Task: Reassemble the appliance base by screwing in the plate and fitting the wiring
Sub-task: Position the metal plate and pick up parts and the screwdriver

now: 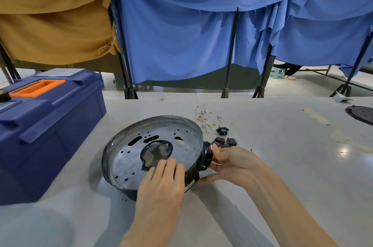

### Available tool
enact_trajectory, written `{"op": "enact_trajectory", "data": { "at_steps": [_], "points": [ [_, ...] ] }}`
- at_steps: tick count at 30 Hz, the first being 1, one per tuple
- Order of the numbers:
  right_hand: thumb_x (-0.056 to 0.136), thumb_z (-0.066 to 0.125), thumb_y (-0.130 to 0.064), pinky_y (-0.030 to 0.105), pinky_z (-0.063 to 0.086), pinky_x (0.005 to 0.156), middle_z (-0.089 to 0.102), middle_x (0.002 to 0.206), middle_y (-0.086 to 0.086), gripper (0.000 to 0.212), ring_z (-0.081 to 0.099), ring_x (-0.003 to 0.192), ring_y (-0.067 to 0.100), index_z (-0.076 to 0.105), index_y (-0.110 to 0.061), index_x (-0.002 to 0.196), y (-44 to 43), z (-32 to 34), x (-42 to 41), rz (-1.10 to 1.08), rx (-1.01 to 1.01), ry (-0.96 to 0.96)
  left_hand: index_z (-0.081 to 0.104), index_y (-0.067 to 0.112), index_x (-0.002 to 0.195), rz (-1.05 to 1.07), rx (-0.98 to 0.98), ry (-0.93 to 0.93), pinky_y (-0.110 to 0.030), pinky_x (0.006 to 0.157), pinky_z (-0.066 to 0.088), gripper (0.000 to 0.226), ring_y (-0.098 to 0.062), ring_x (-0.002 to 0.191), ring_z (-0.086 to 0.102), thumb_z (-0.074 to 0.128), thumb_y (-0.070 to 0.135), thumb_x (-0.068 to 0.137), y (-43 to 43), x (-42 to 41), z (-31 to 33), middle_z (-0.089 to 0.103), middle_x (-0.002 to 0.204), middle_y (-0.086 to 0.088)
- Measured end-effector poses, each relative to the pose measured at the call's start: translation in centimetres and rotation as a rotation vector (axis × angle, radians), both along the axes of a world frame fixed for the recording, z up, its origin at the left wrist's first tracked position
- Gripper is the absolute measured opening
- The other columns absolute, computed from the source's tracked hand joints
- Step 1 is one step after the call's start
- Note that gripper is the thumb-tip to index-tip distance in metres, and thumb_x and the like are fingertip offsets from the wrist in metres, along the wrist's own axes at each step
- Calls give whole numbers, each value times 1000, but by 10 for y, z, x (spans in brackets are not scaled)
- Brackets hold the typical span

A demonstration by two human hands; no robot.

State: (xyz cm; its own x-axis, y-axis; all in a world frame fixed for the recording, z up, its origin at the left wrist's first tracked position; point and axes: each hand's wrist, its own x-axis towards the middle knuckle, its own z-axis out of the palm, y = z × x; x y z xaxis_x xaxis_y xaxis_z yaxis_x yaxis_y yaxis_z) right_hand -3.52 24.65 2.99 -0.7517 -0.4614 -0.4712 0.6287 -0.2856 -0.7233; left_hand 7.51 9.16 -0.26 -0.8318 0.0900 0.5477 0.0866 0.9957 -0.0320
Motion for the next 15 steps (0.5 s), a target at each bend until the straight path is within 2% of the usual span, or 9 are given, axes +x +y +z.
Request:
{"op": "enact_trajectory", "data": {
  "at_steps": [2, 5, 7, 10, 13, 15],
  "points": [
    [93, 32, 20, 77, 38, 69, 57, 76, 9, 35, 59, 81, 31, 56, -2, 78, 0, -1, -1, -27, -1, -16, 63, 12, 73, 43, -61, 62, -37, 68, 40, 47, -25, 64, 56, 88, 7, 32, 3, -1, -5, 55, 71, -3],
    [91, 30, 22, 76, 39, 65, 58, 71, 8, 36, 58, 77, 30, 57, -1, 83, 0, -3, 0, -51, 4, -24, 61, 12, 71, 81, -129, 143, -39, 73, 36, 26, -28, 68, 58, 75, 1, 52, 5, -1, -10, 53, 70, -4],
    [90, 29, 22, 76, 39, 63, 59, 64, 7, 37, 59, 75, 29, 57, -1, 85, 0, -3, -1, -53, 9, -23, 61, 12, 71, 79, -167, 164, -40, 75, 35, 20, -29, 70, 59, 72, 0, 58, 5, 0, -11, 53, 70, -4],
    [90, 29, 21, 77, 39, 66, 60, 60, 7, 37, 59, 77, 30, 58, 0, 83, 2, -2, -1, -26, -6, -22, 63, 11, 73, 66, -178, 153, -39, 75, 33, 24, -27, 68, 58, 75, 3, 55, 2, 0, -11, 54, 71, -4],
    [96, 40, 13, 81, 36, 81, 62, 63, 10, 43, 61, 83, 32, 65, 1, 63, 4, 0, -2, 37, -50, -9, 63, 10, 74, 54, -149, 111, -38, 73, 33, 28, -26, 62, 53, 76, 3, 50, -1, -2, -3, 52, 69, -4],
    [96, 44, 10, 80, 35, 88, 66, 73, 13, 49, 63, 88, 32, 68, 0, 55, 5, 1, -3, 74, -83, 14, 60, 11, 72, 36, -117, 84, -37, 71, 31, 32, -26, 60, 51, 75, 4, 45, -4, -3, 7, 50, 67, -3]
  ]
}}
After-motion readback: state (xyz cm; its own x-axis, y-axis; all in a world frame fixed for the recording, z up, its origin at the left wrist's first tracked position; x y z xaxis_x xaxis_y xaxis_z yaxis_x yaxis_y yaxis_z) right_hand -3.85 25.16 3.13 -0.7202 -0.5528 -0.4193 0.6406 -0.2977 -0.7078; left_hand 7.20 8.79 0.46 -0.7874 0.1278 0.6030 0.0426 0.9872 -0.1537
